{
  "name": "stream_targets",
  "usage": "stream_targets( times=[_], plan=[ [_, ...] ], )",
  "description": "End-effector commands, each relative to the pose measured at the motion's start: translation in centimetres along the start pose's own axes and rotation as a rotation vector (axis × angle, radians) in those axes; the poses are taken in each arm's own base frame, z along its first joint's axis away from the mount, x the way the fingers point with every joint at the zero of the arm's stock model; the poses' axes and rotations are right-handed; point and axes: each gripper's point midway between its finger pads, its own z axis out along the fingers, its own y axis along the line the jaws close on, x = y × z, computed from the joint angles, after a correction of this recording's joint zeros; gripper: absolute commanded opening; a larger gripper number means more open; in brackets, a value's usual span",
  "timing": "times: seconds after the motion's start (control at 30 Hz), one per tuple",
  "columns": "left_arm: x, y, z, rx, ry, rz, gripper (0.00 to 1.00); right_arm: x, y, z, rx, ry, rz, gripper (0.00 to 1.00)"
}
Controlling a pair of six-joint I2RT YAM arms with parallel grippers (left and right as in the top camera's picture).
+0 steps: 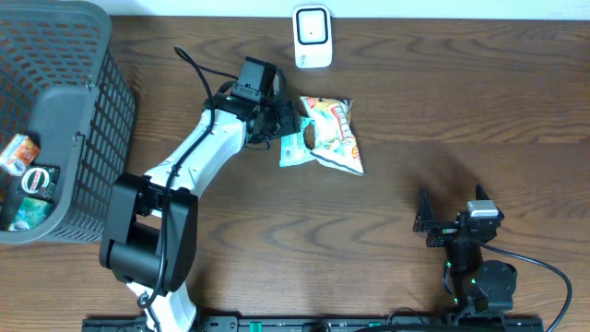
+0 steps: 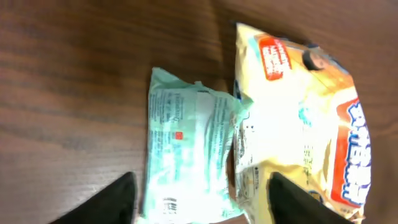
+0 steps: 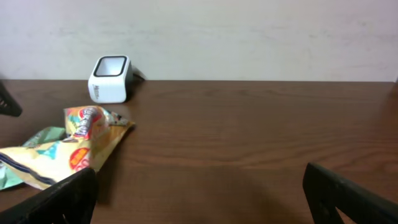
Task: Scan the item barcode
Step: 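Lift the green wipes pack and drop it beside the snack bag, then reach into the basket and grasp the blue-and-white wipes pack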
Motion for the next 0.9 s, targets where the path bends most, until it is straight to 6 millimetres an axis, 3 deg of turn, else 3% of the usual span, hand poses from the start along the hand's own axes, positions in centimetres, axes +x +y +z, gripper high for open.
stream_targets(
  times=[0.0,0.17,0.33,0.43,0.57,0.7,0.87],
  plan=[
    [-1.4,-0.9,-1.5,0.014,-0.051,0.094,0.74,0.1,-0.2,0.0,0.009,0.003,0.01,0.99],
    [-4.8,-2.2,-6.6,0.06,-0.192,0.155,0.74,0.1,-0.2,0.0,0.009,0.004,0.01,0.99],
    [-10.2,-1.7,-16.7,0.094,-0.481,0.208,0.75,0.1,-0.2,0.0,0.009,0.004,0.01,0.99],
    [-12.5,0.5,-22.8,0.076,-0.64,0.186,0.87,0.1,-0.2,0.0,0.009,0.004,0.01,0.99],
    [-14.5,5.4,-30.4,0.003,-0.828,0.108,0.89,0.1,-0.2,0.0,0.009,0.004,0.01,0.99],
    [-15.3,11.7,-36.9,-0.114,-0.987,0.011,0.89,0.1,-0.2,0.0,0.009,0.004,0.01,0.99],
    [-13.8,20.8,-40.5,-0.276,-1.024,-0.168,0.89,0.1,-0.2,0.0,0.009,0.004,0.01,0.99]
  ],
)
